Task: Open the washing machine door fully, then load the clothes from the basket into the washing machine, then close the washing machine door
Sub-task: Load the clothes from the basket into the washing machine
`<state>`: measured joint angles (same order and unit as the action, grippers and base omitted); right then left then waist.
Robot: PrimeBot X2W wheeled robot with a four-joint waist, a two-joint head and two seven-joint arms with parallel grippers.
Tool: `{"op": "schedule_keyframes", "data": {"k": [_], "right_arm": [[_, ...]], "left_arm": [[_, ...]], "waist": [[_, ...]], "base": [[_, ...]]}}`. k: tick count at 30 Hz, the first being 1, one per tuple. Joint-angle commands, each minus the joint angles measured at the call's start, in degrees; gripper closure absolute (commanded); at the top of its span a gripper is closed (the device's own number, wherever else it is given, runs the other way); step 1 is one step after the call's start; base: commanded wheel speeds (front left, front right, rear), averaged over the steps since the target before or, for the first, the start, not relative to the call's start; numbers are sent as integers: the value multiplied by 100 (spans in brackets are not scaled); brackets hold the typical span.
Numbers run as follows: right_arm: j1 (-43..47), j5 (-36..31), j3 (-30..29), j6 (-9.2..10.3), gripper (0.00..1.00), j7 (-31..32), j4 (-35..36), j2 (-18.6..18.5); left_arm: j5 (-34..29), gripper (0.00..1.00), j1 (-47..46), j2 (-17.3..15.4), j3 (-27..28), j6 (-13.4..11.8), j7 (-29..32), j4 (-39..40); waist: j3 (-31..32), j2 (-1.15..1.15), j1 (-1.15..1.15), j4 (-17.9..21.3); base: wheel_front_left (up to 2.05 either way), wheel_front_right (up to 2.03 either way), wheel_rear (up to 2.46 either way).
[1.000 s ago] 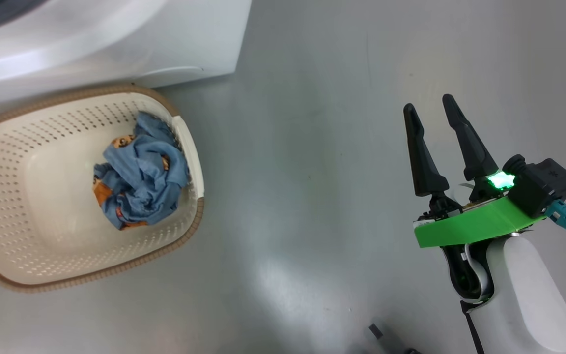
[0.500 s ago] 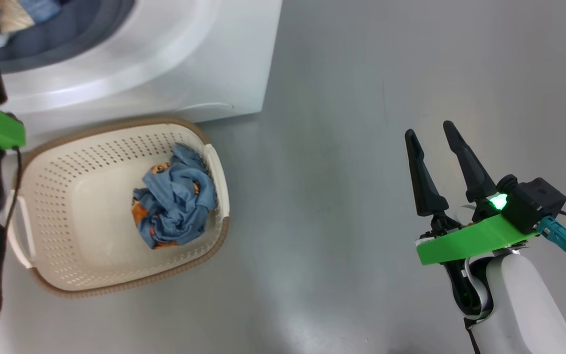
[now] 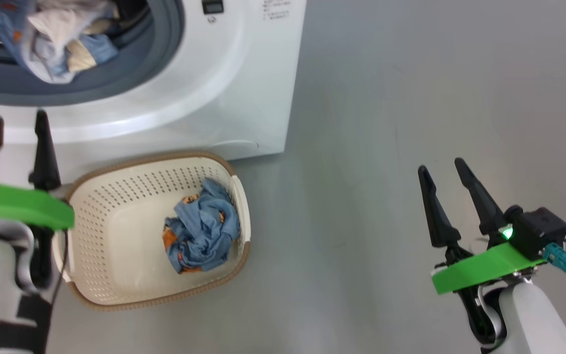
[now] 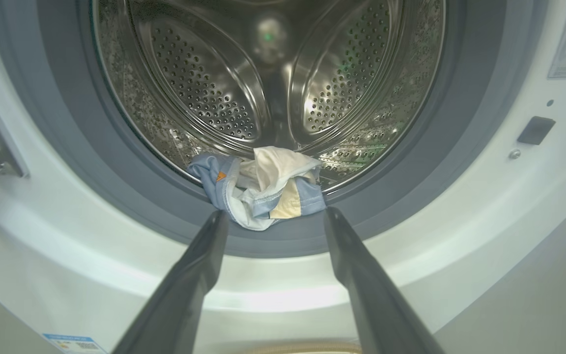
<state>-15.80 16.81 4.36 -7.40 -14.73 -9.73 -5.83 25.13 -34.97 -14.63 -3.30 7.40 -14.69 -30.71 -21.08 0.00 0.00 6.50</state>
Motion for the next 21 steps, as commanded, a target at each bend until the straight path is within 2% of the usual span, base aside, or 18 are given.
{"op": "schedule_keyframes", "data": {"k": [1,10,21], "right_arm": [[152,16,95,-9,0,-27,108,-41],[534,80,22,-9,0,-27,65,-234],[922,134,-95,-9,0,-27,100,-369]], "left_arm": [[-65,0,176,-177,232,9,-30,212],[-255,0,1161,87,528,9,-30,716],[-397,0,2178,224,798,9,-30,1384]], "waist": [[294,0,0,-151],[786,0,0,-392],[1151,0,0,-532]], "base": [[0,0,0],[0,0,0],[0,0,0]]}}
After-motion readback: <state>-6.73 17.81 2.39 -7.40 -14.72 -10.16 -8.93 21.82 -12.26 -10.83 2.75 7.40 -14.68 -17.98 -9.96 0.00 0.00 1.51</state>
